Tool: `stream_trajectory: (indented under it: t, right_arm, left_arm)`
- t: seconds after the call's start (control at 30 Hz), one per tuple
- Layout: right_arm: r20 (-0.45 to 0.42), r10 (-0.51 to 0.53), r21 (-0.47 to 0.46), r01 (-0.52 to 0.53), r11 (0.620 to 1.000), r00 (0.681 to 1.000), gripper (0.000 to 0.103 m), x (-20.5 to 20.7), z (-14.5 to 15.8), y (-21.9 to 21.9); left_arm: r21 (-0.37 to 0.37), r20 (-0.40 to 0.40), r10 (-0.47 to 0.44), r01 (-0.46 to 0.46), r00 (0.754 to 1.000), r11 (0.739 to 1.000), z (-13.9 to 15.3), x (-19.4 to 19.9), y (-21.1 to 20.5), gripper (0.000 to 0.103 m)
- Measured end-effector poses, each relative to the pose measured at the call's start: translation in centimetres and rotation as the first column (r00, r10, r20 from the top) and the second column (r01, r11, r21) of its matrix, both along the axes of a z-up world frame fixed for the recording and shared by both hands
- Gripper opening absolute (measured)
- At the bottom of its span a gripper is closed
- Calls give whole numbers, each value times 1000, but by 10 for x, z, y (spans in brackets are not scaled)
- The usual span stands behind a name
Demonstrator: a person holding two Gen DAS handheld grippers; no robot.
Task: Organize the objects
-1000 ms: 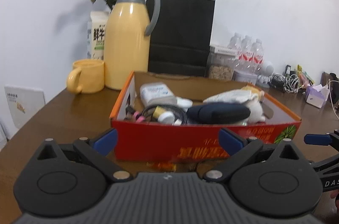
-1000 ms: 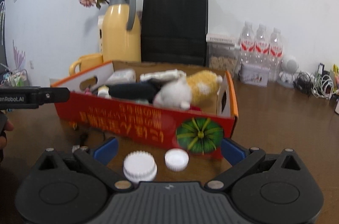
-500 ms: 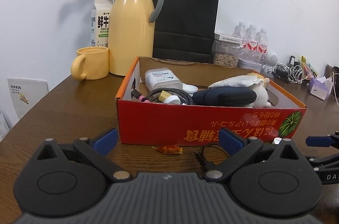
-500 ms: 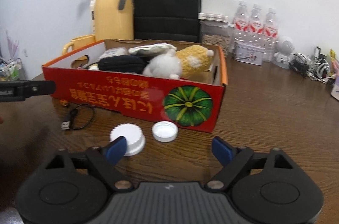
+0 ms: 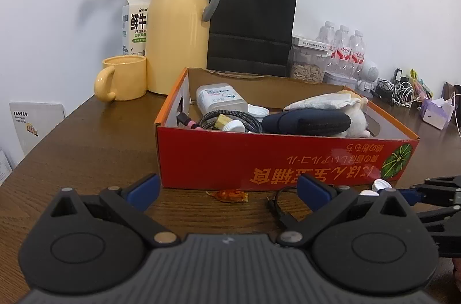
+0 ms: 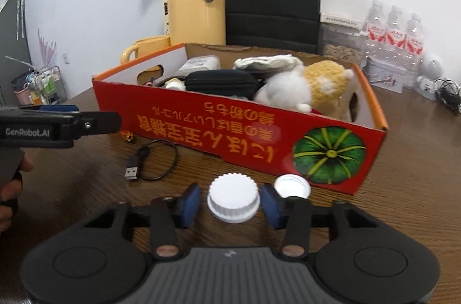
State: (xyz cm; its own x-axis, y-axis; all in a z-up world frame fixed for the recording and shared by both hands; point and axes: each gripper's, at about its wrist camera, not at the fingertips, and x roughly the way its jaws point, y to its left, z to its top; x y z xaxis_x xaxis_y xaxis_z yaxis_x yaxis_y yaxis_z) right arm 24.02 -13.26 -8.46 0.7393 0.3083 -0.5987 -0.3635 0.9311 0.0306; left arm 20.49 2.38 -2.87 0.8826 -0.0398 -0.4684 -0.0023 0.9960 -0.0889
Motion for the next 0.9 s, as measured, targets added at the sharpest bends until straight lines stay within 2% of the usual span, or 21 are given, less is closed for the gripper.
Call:
stream_trajectory:
  t: [0.13,0.33,0.67,0.9]
  right_arm:
    - [13,-3,3,3,1000,1000,39,-3,1,0]
    - [158,-57,18,55,998,986,39,-18,11,-5]
    - [171,-56,17,54,998,984,39,-19,14,-6]
    - [187,-44,17,42,999,981,39,-23,14,-5]
  left_arm:
    - [6,-14,-3,3,1000,1000,-2,1,-1,103]
    - [16,-31,-8,8,999,1000,-4,4,-3,103]
    - [63,-104,-37,44,994,997,-13,10,-17,103]
    - [60,-136,-28,36,990,998,-16,15,-33,102]
